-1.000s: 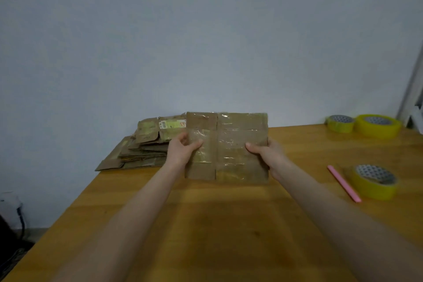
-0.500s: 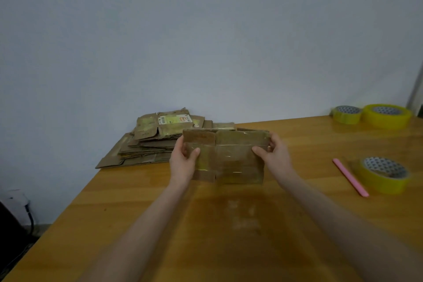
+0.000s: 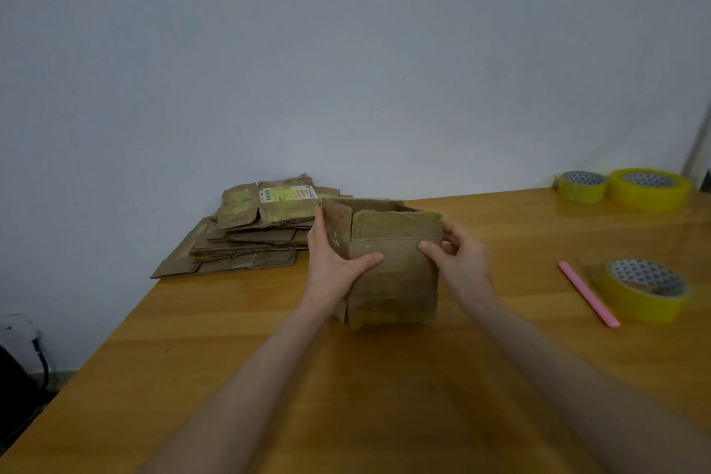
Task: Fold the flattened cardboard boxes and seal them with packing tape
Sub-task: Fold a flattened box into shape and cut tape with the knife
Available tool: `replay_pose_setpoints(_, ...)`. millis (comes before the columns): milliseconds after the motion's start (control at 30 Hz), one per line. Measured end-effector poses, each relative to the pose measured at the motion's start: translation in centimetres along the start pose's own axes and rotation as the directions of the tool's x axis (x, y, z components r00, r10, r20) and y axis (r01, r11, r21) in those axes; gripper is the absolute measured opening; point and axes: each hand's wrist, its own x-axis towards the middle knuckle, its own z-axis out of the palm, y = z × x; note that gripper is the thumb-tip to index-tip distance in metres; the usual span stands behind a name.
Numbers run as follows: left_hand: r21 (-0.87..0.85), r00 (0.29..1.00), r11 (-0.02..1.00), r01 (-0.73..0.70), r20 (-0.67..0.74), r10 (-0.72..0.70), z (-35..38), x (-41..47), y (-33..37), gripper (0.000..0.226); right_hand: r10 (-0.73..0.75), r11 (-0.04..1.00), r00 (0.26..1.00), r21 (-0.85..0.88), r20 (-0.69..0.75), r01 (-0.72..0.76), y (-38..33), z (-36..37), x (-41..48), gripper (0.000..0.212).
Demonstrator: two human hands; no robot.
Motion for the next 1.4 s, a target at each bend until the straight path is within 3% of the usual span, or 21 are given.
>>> replay_pose_setpoints(167,-0.126,0.989,0.991,-0.035,0.140,0.052,-0.4,0.1,0.0,0.110,-0.056,0.997,0.998,-0.054,0.003,0.056,-0.2,-0.4,0.9,0.039)
replay_pose_setpoints(300,-0.205,0.976,0.978,-0.032,0.205,0.075,-0.7,-0.2,-0.4,0.105,-0.107,0.977,0.993,-0.181,0.052,0.115,0.5,-0.6,0.9,0.046)
replay_pose_setpoints(500,-0.155,0.967,0.986,-0.060,0.238,0.096,-1.7,0.1,-0.6,0.078,-0.138,0.923,0.953,-0.315,0.268,0.222,0.4,-1.1,2.0,0.069)
replay_pose_setpoints(700,-0.078,0.956,0.991,-0.110,0.265,0.127,-2.5,-0.2,-1.5,0.059,-0.117,0.845,0.919,-0.448,0.377,0.292,0.5,-1.5,3.1,0.052)
replay_pose_setpoints(800,-0.005,0.955,0.991,-0.135,0.265,0.131,-2.7,0.0,-1.4,0.052,-0.100,0.851,0.912,-0.440,0.398,0.285,0.7,-1.6,3.1,0.049)
replay_pose_setpoints(900,0.045,0.952,0.992,-0.122,0.288,0.104,-2.9,0.3,-1.2,0.062,-0.100,0.895,0.912,-0.365,0.397,0.257,0.8,-1.7,2.8,0.048)
replay_pose_setpoints(1033,-0.025,0.966,0.998,-0.062,0.249,0.066,-3.1,0.5,-1.1,0.058,-0.116,0.950,0.937,-0.237,0.329,0.201,0.3,-1.5,2.9,0.041)
replay_pose_setpoints(1100,-0.096,0.977,0.995,-0.032,0.207,0.051,-2.9,0.1,-0.8,0.050,-0.032,0.993,0.960,-0.099,0.279,0.062,0.1,-1.3,2.9,0.052)
replay_pose_setpoints(1133,-0.139,0.981,0.990,-0.019,0.187,0.046,-2.8,0.0,-0.7,0.058,0.005,1.000,0.961,-0.029,0.277,0.003,0.0,-1.3,3.1,0.063)
replay_pose_setpoints(1233,-0.150,0.982,0.989,-0.016,0.185,0.044,-3.1,0.2,-0.8,0.080,0.031,0.998,0.938,-0.059,0.345,-0.011,-0.2,-1.6,3.5,0.090)
replay_pose_setpoints(1300,-0.076,0.971,0.996,-0.040,0.230,0.057,-3.4,0.5,-0.6,0.068,0.021,0.993,0.913,-0.118,0.406,0.029,-0.9,-1.7,3.8,0.095)
replay_pose_setpoints(1400,0.012,0.957,0.997,-0.080,0.281,0.073,-3.5,0.7,-0.4,0.035,-0.007,0.983,0.878,-0.159,0.478,0.094,-1.7,-1.6,4.2,0.084)
